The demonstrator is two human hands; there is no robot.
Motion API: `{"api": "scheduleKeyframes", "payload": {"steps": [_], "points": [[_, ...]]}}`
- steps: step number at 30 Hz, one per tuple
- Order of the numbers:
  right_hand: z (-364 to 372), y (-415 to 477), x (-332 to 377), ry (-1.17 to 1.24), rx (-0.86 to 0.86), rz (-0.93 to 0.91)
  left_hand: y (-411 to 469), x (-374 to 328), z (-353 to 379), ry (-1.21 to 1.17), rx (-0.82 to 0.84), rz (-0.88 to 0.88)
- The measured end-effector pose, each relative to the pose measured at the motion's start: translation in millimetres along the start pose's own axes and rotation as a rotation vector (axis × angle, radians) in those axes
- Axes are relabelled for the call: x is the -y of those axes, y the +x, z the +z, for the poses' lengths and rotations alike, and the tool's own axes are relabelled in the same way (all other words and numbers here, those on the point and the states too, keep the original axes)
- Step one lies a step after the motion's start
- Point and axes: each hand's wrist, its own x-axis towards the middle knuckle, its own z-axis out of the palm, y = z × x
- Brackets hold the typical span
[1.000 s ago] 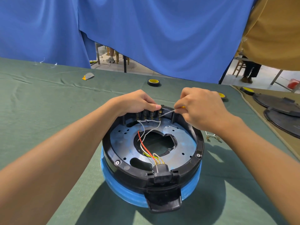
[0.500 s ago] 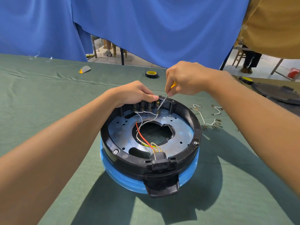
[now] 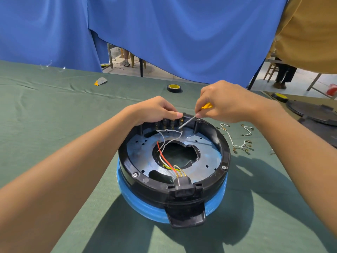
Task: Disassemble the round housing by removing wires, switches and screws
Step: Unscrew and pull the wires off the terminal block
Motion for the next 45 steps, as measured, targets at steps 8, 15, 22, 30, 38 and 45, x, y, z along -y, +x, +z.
{"api": "scheduleKeyframes", "payload": {"steps": [8, 15, 22, 30, 38, 45], "points": [[25.9, -35.0, 14.1, -0.039, -0.164, 0.105, -10.1, -4.3, -3.9, 0.123, -0.110, 0.031], [34.6, -31.7, 19.0, -0.033, -0.286, 0.129, -25.1, -6.8, -5.9, 0.324, -0.090, 0.020], [39.7, -23.4, 21.8, -0.028, -0.265, 0.113, -24.2, 1.6, -2.3, 0.122, -0.061, 0.008], [39.9, -12.5, 18.1, -0.059, -0.240, 0.085, -19.8, 7.4, -2.2, 0.021, -0.071, -0.034], [25.3, 7.6, 6.3, 0.003, -0.112, 0.047, -22.9, 4.4, -2.7, 0.022, -0.084, -0.055], [10.3, 27.1, 1.0, 0.050, 0.065, -0.062, -24.4, 1.2, -2.9, 0.014, -0.087, -0.067]]}}
